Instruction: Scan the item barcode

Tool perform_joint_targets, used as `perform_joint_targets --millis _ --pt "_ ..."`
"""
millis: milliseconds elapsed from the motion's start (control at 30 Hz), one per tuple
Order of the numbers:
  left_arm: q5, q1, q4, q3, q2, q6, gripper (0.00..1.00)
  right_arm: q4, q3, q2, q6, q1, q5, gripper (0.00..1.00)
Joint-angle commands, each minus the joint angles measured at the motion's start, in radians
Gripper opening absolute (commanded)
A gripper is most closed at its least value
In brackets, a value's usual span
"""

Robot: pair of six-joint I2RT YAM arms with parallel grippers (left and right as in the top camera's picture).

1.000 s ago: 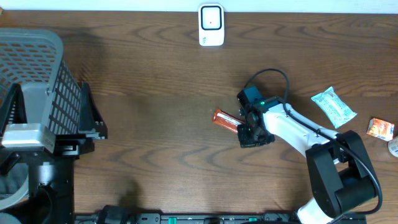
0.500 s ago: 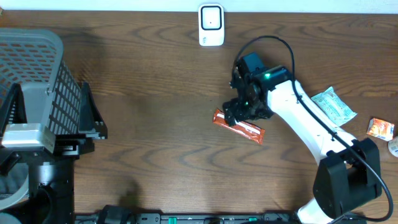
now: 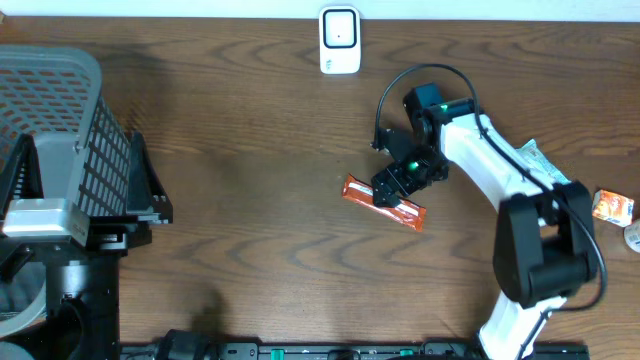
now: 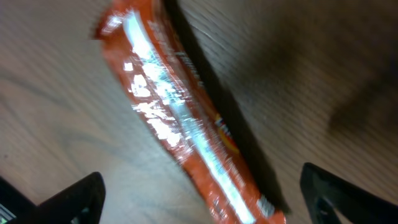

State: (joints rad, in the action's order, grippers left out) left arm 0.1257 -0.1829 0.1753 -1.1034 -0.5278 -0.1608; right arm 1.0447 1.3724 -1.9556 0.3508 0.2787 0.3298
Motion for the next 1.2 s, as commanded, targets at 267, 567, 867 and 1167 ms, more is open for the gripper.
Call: perform_joint_targets --millis 267,567,867,1167 --pt "-0.003 0.005 -0.005 0.003 0.007 0.001 0.98 0.022 -0.024 -0.094 -0.021 0.001 -0.113 0.76" --pt "-0.002 0.005 -0.005 0.003 0.007 -0.003 0.98 -0.170 -0.220 -0.094 -0.082 0.045 -0.180 0.66" --pt "-0.003 0.005 -0.006 0.003 0.007 -0.002 0.98 -0.238 -0.324 -0.087 -0.089 0.050 -0.085 0.01" --pt "-0.003 0.005 -0.005 0.003 0.007 -0.002 0.98 -0.062 -0.134 0.108 -0.130 0.053 -0.011 0.01"
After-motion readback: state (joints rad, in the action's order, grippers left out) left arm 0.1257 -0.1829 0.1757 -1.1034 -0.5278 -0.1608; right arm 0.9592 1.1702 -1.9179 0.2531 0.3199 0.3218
